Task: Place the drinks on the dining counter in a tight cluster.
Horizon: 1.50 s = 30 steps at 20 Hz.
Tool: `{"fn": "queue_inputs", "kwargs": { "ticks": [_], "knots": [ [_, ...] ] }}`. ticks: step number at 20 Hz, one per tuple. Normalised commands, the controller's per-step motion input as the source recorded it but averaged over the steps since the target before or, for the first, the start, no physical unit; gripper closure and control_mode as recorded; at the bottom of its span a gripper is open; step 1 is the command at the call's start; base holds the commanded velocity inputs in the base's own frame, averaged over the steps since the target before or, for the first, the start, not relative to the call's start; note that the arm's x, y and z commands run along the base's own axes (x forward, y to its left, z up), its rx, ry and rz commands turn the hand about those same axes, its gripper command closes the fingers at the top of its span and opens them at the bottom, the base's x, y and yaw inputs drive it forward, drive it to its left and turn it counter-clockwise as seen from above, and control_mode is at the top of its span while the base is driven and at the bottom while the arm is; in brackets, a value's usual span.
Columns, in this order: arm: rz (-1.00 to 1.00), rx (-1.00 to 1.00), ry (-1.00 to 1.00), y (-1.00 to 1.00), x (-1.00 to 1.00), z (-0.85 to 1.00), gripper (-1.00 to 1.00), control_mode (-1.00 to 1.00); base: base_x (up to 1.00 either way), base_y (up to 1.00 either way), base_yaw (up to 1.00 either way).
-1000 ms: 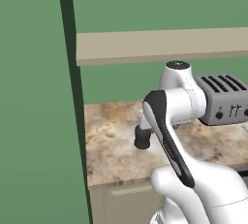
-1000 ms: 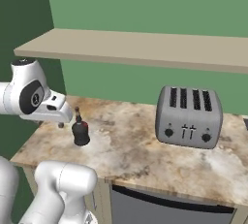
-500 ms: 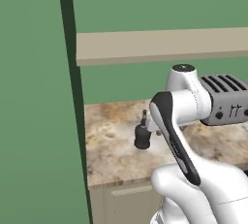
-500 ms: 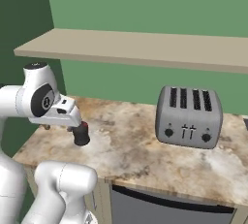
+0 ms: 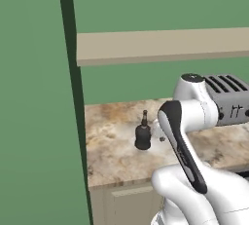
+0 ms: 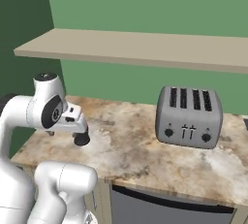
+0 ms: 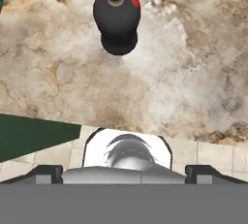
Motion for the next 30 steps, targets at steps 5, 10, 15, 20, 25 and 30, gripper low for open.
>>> {"fn": "queue_inputs", "kwargs": {
  "ticks": [5, 10, 15, 20, 25, 30],
  "knots": [
    [0.38, 0.04, -0.04, -0.39, 0.29, 0.10, -1.00, -1.00, 0.00, 0.00, 0.00],
    [0.40, 0.01, -0.08, -0.22, 0.25, 0.10, -1.00, -1.00, 0.00, 0.00, 0.00],
    [0.25, 0.03, -0.20, 0.08, 0.17, 0.00, -1.00, -1.00, 0.00, 0.00, 0.00],
    [0.16, 0.13, -0.27, 0.20, 0.12, -0.02, -1.00, -1.00, 0.00, 0.00, 0.00],
    [0.12, 0.14, -0.19, 0.08, 0.15, -0.08, -1.00, -1.00, 0.00, 0.00, 0.00],
    [0.12, 0.06, -0.02, -0.02, 0.28, 0.01, -1.00, -1.00, 0.00, 0.00, 0.00]
  ]
}}
